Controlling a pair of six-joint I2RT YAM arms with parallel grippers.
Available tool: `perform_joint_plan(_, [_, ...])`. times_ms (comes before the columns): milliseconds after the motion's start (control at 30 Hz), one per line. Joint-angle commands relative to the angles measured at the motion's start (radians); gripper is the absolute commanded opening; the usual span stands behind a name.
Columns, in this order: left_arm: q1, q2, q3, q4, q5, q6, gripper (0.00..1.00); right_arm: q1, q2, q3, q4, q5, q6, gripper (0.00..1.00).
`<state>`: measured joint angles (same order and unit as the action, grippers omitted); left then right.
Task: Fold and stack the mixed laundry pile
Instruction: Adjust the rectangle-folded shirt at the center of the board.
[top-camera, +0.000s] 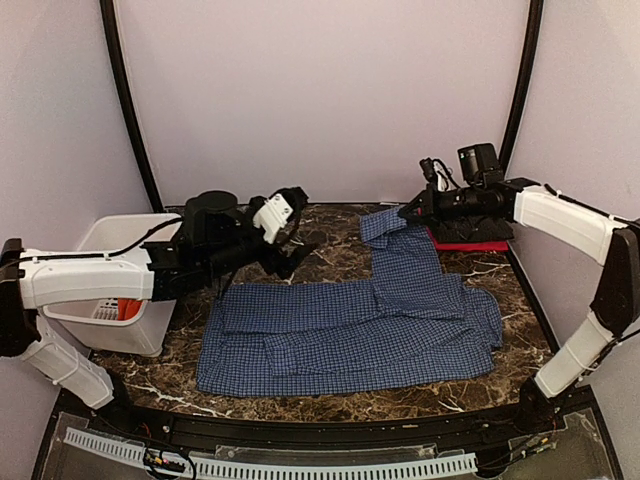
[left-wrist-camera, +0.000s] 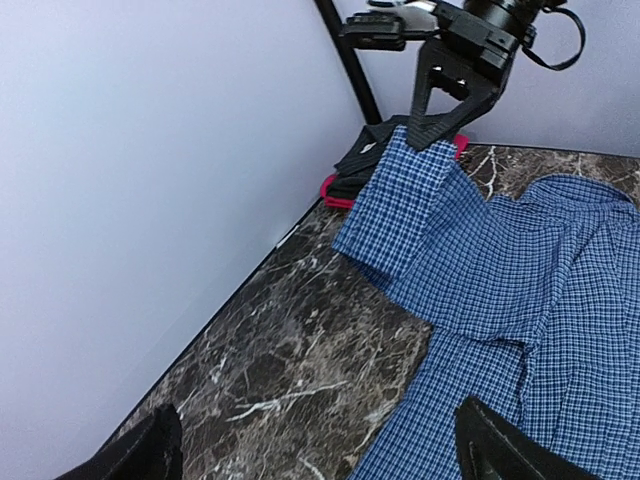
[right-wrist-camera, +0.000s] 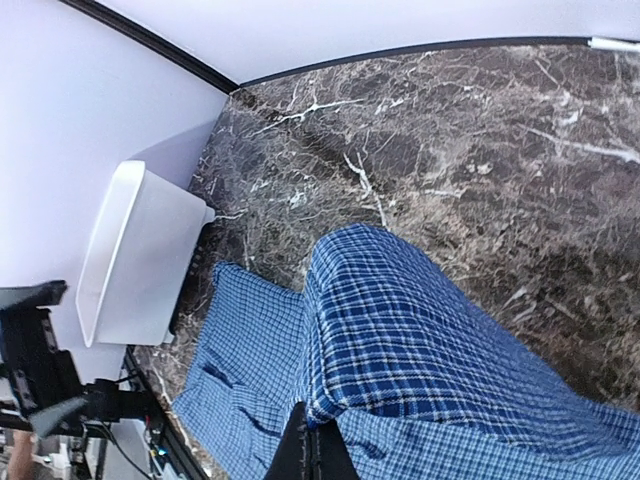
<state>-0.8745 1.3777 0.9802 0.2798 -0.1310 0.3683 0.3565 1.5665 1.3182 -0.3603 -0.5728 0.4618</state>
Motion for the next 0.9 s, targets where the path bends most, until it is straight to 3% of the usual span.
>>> perform_joint_plan(0, [-0.094, 0.192, 0.033, 0.27, -0.002, 0.198, 0.95, 0.012, -0.12, -0.092, 0.126, -0.055, 0.127, 0.0])
perform_joint_plan(167, [-0.163, 0.434, 0.115, 0.551, -0.045, 0.326, 0.98, 0.024, -0.196, -0.155, 0.13, -0.078, 0.167, 0.0])
perform_joint_plan(367, [-0.166, 0.598, 0.299, 0.628, -0.072, 0.389, 0.96, 0.046, -0.242, -0.206, 0.148, -0.117, 0.204, 0.0])
perform_joint_plan(667, [-0.166, 0.678, 0.367, 0.704, -0.127, 0.496, 0.82, 0.055, -0.261, -0.229, 0.132, -0.121, 0.199, 0.0])
perform_joint_plan(800, [-0.166, 0.67, 0.376, 0.709, -0.12, 0.505, 0.61, 0.058, -0.266, -0.242, 0.131, -0.115, 0.199, 0.0])
perform_joint_plan(867, [-0.166, 0.657, 0.38, 0.666, -0.103, 0.512, 0.43, 0.058, -0.271, -0.246, 0.131, -0.121, 0.197, 0.0])
